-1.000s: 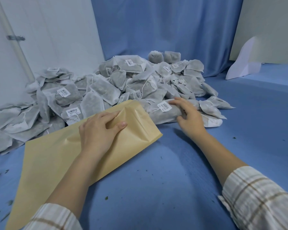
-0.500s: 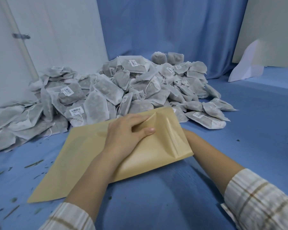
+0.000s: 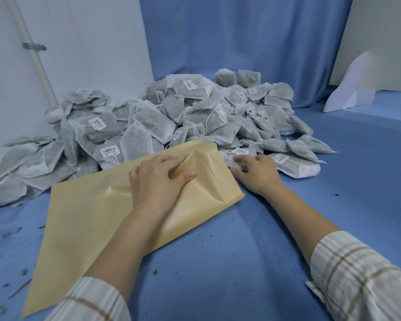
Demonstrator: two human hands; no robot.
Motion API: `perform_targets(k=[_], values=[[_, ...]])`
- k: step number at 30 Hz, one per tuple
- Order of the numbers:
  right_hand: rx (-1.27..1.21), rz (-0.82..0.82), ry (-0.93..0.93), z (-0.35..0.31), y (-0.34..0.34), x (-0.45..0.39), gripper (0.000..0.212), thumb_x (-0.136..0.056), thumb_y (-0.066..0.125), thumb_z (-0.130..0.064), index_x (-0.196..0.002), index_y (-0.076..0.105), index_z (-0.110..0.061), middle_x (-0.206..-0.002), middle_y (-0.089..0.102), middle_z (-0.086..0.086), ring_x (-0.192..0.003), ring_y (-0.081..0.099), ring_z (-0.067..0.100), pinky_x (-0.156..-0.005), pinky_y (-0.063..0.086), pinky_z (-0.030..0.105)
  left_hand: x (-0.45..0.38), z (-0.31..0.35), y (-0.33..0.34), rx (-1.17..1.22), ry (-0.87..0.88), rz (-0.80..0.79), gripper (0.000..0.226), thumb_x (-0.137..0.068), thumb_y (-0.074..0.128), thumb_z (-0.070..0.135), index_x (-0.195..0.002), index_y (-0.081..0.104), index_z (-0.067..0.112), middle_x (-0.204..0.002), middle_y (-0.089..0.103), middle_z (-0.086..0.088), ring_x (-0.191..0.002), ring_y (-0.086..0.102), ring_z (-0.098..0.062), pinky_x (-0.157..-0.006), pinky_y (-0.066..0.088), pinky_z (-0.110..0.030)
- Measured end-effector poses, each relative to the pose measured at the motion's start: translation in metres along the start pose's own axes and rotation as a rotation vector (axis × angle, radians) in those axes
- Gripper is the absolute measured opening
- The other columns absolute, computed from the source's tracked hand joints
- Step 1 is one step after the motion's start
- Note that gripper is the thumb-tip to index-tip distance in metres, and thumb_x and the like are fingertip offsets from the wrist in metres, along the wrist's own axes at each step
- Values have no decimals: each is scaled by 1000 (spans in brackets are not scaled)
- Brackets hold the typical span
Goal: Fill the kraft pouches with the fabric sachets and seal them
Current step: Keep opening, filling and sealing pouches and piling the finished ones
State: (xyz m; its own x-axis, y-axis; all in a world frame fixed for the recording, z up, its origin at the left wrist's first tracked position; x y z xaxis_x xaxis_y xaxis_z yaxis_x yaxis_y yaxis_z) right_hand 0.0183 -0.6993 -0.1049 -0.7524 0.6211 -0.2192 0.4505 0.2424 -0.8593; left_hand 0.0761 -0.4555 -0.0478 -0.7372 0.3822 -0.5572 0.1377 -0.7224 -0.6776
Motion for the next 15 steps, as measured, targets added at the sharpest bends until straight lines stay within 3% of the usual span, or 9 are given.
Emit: perform_targets(k=[2, 5, 7, 10, 13, 15], values=[[-117, 103, 12, 6, -9, 0, 40, -80, 65, -44, -116, 59, -27, -117, 51, 12, -117, 42, 24, -92, 36, 29, 0, -1, 0, -3, -4, -8, 38, -80, 64, 52, -117, 63, 42, -121, 59, 15, -119, 47, -13, -96, 22, -32], [-294, 209, 9, 9, -18, 2, 33, -80, 70, -29, -108, 60, -14, -99, 58, 3, -97, 53, 18, -77, 36, 23, 0, -2, 0, 6, -4, -16, 39, -80, 64, 52, -118, 63, 42, -121, 59, 15, -120, 46, -13, -96, 21, -31], [-528, 302, 47, 13, -28, 6, 35, -80, 71, -23, -110, 58, -13, -86, 55, -7, -87, 53, 13, -75, 37, 19, -1, -4, -1, 12, -10, -19, 39, -80, 64, 52, -118, 63, 41, -121, 59, 15, -120, 46, -12, -97, 21, -32], [-852, 418, 93, 23, -44, 9, 36, -78, 73, -18, -112, 62, -16, -89, 61, -8, -78, 59, 0, -75, 47, 12, -2, -9, -3, -12, -24, -6, 39, -81, 63, 52, -118, 63, 40, -120, 60, 16, -119, 46, -13, -98, 22, -33], [-961, 270, -22, 10, -48, 14, 38, -75, 75, -5, -111, 66, -11, -91, 66, -9, -77, 60, -10, -74, 48, 6, -3, -13, -8, -6, -49, 16, 37, -81, 63, 51, -117, 64, 41, -119, 61, 15, -117, 45, -13, -95, 20, -30], [-947, 95, -131, -13, -44, 23, 38, -73, 74, 2, -109, 67, -8, -91, 68, -4, -80, 62, -2, -76, 48, 7, -2, -10, -7, 28, -33, 4, 37, -80, 65, 50, -115, 65, 41, -118, 61, 16, -117, 46, -12, -97, 20, -31]])
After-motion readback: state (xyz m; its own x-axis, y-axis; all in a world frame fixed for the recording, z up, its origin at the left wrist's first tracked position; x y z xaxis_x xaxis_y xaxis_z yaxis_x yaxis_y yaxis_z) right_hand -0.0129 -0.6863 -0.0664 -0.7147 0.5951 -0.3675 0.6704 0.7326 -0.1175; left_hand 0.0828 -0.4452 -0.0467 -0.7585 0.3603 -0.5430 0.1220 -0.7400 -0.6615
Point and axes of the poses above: each hand's wrist, its own x-axis away from the middle knuckle, its own y-axis out of the palm, z = x × y, the point moved 7 cm from there along -x, towards the middle knuckle
